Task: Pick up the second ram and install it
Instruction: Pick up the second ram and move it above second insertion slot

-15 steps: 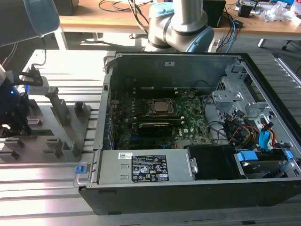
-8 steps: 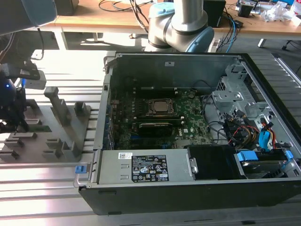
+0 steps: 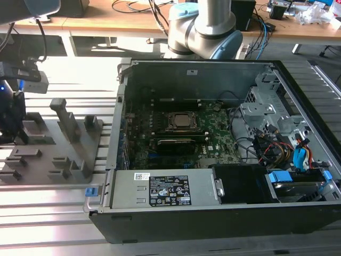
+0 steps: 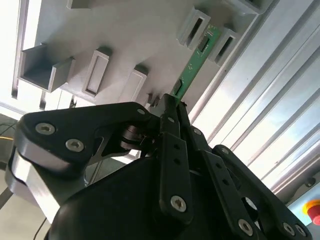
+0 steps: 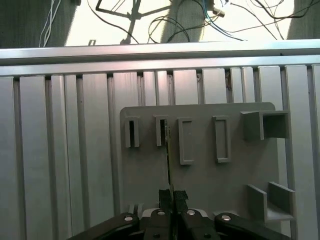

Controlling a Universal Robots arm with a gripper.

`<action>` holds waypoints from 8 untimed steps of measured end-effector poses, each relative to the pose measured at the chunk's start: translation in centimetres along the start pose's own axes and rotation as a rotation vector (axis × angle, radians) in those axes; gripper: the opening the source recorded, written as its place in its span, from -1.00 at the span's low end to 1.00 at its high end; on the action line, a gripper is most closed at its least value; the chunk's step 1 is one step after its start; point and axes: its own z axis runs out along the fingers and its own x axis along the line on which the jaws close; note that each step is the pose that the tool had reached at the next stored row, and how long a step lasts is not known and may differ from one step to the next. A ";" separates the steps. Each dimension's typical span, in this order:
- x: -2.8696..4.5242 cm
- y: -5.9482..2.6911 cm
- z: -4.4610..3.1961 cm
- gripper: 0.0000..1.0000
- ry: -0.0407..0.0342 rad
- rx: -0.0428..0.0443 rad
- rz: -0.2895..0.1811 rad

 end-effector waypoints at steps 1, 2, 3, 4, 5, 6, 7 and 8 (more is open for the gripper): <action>-0.02 0.01 -0.44 -0.72 0.0001 0.0000 0.000; -0.04 0.03 -0.77 -0.72 -0.0001 0.0000 0.000; -0.07 0.05 -1.43 -0.72 0.0000 0.0000 0.000; -0.09 0.06 -1.76 -0.72 -0.0001 0.0001 0.000; -0.11 0.08 -2.22 -0.72 0.0000 0.0000 0.000; -0.13 0.10 -2.66 -0.72 0.0000 0.0000 0.000; -0.15 0.12 -3.15 -0.72 0.0000 0.0000 0.000; -0.16 0.13 -3.39 -0.72 0.0000 0.0000 0.000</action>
